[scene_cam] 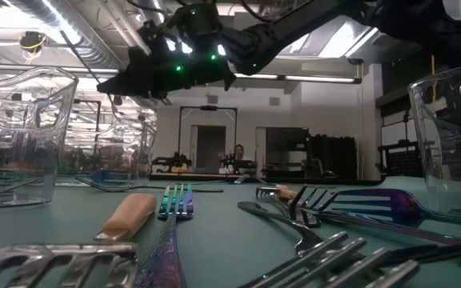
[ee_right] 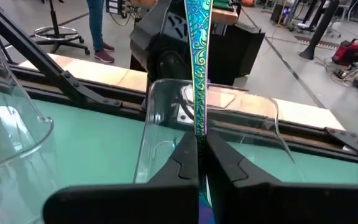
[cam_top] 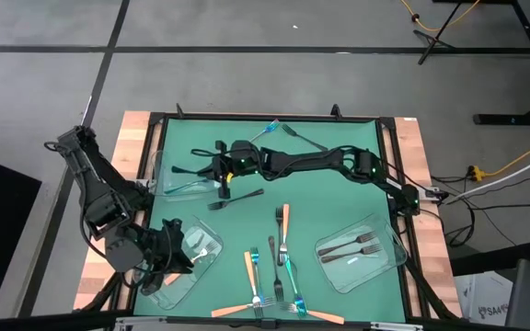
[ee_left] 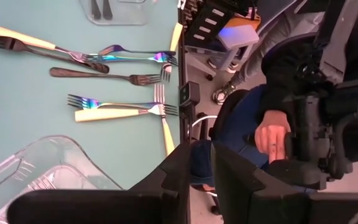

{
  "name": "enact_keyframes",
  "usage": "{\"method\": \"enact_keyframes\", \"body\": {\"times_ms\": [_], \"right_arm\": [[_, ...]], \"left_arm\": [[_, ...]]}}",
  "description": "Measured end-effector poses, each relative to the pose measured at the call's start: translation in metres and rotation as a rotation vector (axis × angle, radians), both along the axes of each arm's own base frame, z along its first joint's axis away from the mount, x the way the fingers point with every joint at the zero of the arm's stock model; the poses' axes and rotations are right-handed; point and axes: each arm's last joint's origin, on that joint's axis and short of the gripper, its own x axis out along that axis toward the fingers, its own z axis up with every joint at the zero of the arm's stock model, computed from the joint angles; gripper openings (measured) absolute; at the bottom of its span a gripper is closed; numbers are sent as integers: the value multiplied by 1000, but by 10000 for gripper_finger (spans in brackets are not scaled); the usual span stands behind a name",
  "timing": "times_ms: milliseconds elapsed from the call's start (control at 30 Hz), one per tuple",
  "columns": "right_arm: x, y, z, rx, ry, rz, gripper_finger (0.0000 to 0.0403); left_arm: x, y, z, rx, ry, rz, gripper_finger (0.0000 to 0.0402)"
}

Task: Sort silverware by color (type)
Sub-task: Put the blue fork into the top transparent bin

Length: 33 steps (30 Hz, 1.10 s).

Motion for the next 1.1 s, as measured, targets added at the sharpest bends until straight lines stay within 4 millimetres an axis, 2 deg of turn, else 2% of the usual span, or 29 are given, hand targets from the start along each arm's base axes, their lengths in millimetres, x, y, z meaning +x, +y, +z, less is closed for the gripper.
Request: {"method": "enact_keyframes", "body": {"times_ms": [400, 1100], "right_arm": [[4, -1, -30, 8, 65, -1, 1], [4, -1, -39, 5, 103, -30, 13]], "left_arm": [[0, 0, 0, 2, -1, 2, 60], [0, 0, 0, 3, -1, 3, 60]]}}
